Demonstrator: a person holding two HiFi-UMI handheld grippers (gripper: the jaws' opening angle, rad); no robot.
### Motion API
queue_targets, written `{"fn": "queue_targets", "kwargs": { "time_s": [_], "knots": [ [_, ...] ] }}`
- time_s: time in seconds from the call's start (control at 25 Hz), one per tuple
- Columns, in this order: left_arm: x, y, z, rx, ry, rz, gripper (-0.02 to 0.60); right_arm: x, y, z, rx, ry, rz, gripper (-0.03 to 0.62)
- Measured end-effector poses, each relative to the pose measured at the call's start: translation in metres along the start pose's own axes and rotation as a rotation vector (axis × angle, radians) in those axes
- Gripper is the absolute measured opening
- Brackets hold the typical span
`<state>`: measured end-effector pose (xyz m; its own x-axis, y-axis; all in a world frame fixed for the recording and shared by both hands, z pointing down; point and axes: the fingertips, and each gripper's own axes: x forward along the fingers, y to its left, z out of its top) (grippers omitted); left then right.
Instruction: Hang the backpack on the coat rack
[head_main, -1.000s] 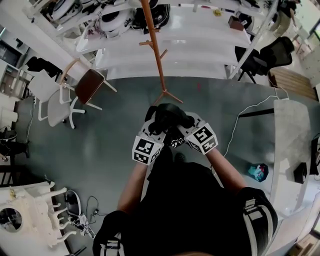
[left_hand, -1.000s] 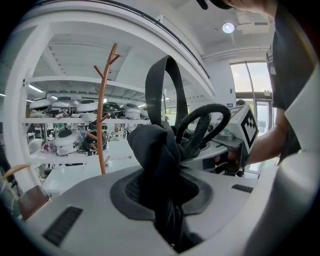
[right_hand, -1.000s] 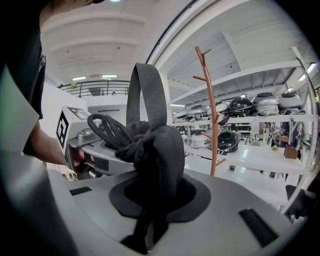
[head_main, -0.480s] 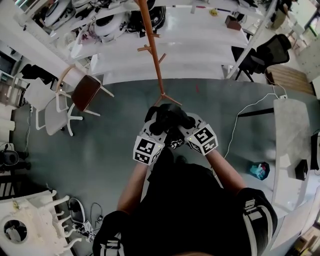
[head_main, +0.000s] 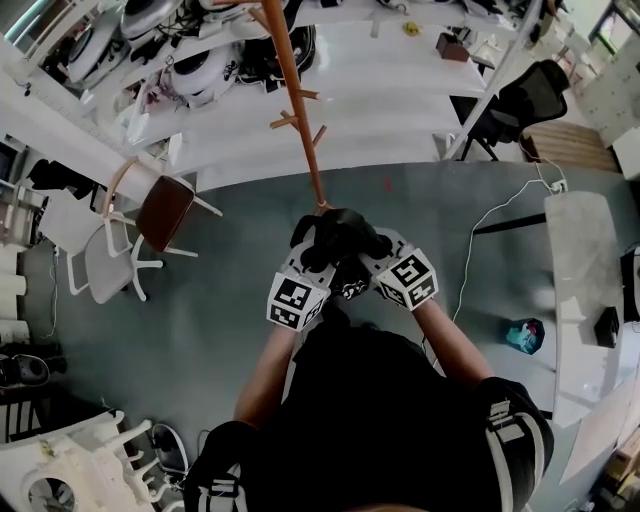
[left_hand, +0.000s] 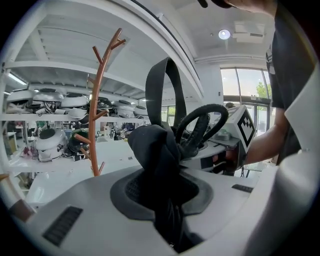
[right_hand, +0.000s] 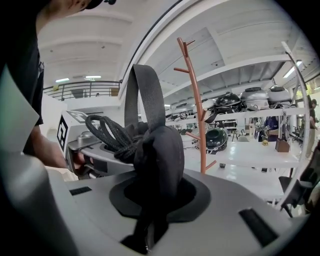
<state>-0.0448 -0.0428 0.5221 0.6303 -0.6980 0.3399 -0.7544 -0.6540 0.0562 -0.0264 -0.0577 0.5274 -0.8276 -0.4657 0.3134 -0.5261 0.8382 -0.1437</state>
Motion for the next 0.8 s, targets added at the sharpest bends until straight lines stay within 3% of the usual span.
{"fn": "queue_targets", "kwargs": {
  "time_s": [0.36, 0.8],
  "knots": [
    [0.01, 0.063, 0.014, 0.052, 0.003, -0.096, 0.089, 0.053, -0.023, 0.027, 0.027, -0.017, -0.09, 0.083],
    [0.015, 0.106, 0.026, 0.117, 0.0, -0.189, 0.091, 0.091, -0.037, 0.05, 0.051, -0.054, -0.164, 0.083]
  ]
}}
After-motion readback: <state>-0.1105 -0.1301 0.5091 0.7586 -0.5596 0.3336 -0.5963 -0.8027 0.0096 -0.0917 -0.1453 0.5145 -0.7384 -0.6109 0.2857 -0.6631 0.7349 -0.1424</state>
